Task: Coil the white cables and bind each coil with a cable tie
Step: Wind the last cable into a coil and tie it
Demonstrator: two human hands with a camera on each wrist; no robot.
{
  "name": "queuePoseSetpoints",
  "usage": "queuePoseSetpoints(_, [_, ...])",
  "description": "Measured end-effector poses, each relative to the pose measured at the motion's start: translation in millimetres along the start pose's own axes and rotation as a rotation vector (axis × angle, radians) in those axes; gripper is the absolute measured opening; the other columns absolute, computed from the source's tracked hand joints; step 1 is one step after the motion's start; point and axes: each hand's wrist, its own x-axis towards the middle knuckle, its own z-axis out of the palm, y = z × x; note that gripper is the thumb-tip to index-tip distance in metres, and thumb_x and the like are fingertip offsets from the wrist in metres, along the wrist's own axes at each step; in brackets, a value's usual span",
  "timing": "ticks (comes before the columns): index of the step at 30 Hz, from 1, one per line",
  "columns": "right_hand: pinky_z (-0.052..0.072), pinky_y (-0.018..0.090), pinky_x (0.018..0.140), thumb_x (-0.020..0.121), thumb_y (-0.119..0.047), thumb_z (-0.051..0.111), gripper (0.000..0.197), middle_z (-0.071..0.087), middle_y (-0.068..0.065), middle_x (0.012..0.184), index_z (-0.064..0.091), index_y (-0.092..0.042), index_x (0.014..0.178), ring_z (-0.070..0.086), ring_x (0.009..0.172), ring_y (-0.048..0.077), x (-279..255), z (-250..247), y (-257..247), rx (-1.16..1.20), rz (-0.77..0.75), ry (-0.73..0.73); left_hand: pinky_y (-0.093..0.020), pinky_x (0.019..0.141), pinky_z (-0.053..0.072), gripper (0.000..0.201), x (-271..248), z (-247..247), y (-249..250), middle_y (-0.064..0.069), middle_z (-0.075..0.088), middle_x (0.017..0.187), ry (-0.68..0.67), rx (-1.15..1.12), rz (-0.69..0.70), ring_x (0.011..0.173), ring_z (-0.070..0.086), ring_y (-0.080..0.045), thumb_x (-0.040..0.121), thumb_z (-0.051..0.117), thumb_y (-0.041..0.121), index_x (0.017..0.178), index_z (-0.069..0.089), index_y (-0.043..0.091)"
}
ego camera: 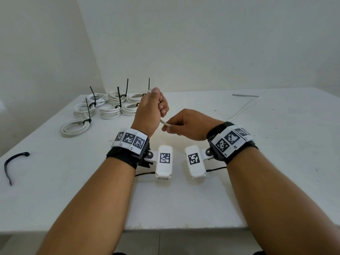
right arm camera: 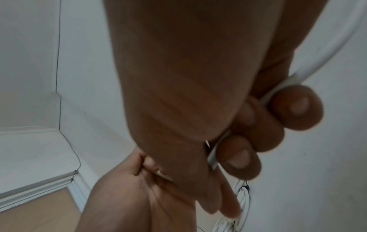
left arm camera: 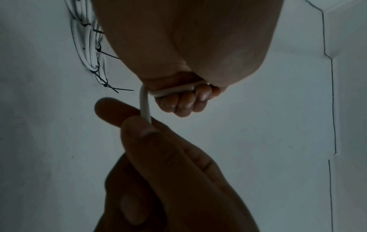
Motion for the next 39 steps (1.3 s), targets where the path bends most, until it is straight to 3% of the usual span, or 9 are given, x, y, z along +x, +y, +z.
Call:
queuePoseSetpoints(2, [0.037,0.022,0.058,0.093,-0.034,0.061,0.021,0.051,-0.004,0.059,0.077,-0.024,0.103,0.04,0.053,0.008,-4,-3,-3,-0.008,-0.021,-0.002,-0.021,0.054,0.035,0.037,-2,-2,-1,0.004,0.037,0.058,-0.003,0.194,-0.018,0.053,0.039,-0.013,0.107,0.029,0.026,0.072,0.037,0.014])
queuePoseSetpoints(5, [0.036,0.018,0.053,0.089,-0.028,0.066,0.014,0.052,-0.008,0.056,0.079,-0.025,0.094,0.04,0.048,0.005,-8,-8,-5,-0.019,-0.08,0.039,-0.026,0.059,0.037,0.036,-2,-10,-1,0.003,0.044,0.059,-0.071,0.447,-0.122,0.055,0.044,-0.014,0.105,0.033,0.029,0.074,0.042,0.013])
queuePoseSetpoints(9, [0.035,0.016,0.05,0.081,-0.023,0.074,0.008,0.058,-0.004,0.057,0.076,-0.017,0.078,0.045,0.049,0.005,-10,-13,-4,0.023,-0.153,0.226,-0.03,0.055,0.033,0.032,-4,-11,1,0.004,0.05,0.05,-0.363,0.763,-0.289,0.047,0.044,-0.014,0.096,0.032,0.018,0.069,0.046,0.01])
queuePoseSetpoints(16, [0.044,0.015,0.058,0.079,-0.025,0.081,0.013,0.07,-0.007,0.069,0.074,-0.015,0.08,0.06,0.061,0.006,-8,-16,13,0.131,-0.233,0.541,-0.025,0.045,0.014,0.052,-9,-1,0,0.002,0.026,0.049,-0.43,0.186,-0.469,0.045,0.02,-0.014,0.105,0.023,0.045,0.063,0.035,0.016])
queuePoseSetpoints(21, [0.047,0.014,0.069,0.087,-0.024,0.074,0.01,0.072,-0.01,0.081,0.078,-0.016,0.092,0.066,0.075,0.006,-5,-17,20,0.228,-0.256,0.633,-0.02,0.04,0.011,0.052,-11,-6,2,0.007,0.02,0.046,-0.518,-0.007,-0.411,0.042,0.014,-0.009,0.101,0.031,0.051,0.059,0.033,0.02])
queuePoseSetpoints(24, [0.043,0.017,0.062,0.093,-0.029,0.067,0.012,0.068,-0.011,0.071,0.077,-0.023,0.094,0.056,0.063,0.002,-3,-17,24,0.259,-0.184,0.647,-0.019,0.037,0.01,0.05,-11,-7,7,0.01,0.019,0.044,-0.559,-0.211,-0.378,0.039,0.015,-0.006,0.096,0.033,0.05,0.053,0.036,0.024])
queuePoseSetpoints(31, [0.04,0.017,0.055,0.099,-0.04,0.054,0.023,0.058,-0.009,0.059,0.073,-0.037,0.085,0.047,0.051,0.002,0,-11,26,0.243,-0.101,0.485,-0.021,0.037,0.012,0.046,-10,-9,19,0.009,0.018,0.045,-0.569,-0.565,-0.243,0.039,0.012,-0.01,0.092,0.037,0.051,0.054,0.042,0.025])
queuePoseSetpoints(35, [0.037,0.013,0.053,0.101,-0.042,0.05,0.026,0.054,-0.01,0.055,0.074,-0.037,0.092,0.043,0.049,0.006,2,-5,22,0.183,-0.053,0.343,-0.022,0.041,0.023,0.051,-3,-11,17,0.008,0.035,0.047,-0.437,-0.729,-0.163,0.039,0.027,-0.009,0.102,0.024,0.047,0.062,0.042,0.02])
queuePoseSetpoints(39, [0.039,0.018,0.06,0.1,-0.048,0.048,0.029,0.055,-0.009,0.059,0.075,-0.037,0.105,0.046,0.049,-0.001,5,2,18,0.112,-0.01,0.182,-0.023,0.047,0.029,0.044,3,-13,13,0.004,0.035,0.053,-0.203,-0.738,-0.106,0.046,0.034,-0.011,0.106,0.021,0.041,0.073,0.037,0.016])
